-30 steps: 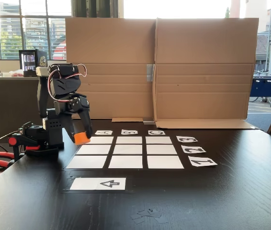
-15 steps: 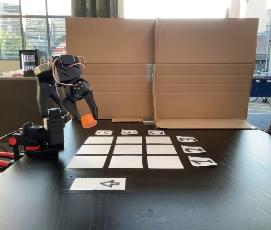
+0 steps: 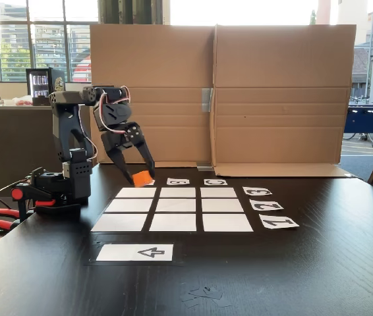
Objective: Pick up the round, orange token and place it in the grid on square B1.
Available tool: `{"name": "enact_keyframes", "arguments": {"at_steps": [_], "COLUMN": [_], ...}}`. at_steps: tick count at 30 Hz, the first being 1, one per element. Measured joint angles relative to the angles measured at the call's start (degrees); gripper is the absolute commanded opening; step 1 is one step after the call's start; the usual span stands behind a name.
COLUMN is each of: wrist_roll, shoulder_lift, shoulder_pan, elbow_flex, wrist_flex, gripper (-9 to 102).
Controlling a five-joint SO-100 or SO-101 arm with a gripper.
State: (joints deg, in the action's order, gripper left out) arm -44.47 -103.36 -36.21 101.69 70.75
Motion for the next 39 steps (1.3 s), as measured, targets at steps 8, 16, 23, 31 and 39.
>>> {"name": "enact_keyframes", "arguments": {"at_steps": [8, 16, 23, 31, 39], "wrist_roll": [0.0, 0.0, -0.4, -0.4, -0.8], "shoulder_lift": [5.6, 11.8, 20.6, 26.8, 29.3], "shoulder_pan": [5.5, 10.5, 12.3, 13.3, 14.8], "elbow_flex": [0.2, -0.1, -4.9, -7.5, -8.2], "wrist_flex": [-1.4, -2.3, -3.0, -5.9, -8.0], "gripper": [0, 0, 0, 0, 2]}}
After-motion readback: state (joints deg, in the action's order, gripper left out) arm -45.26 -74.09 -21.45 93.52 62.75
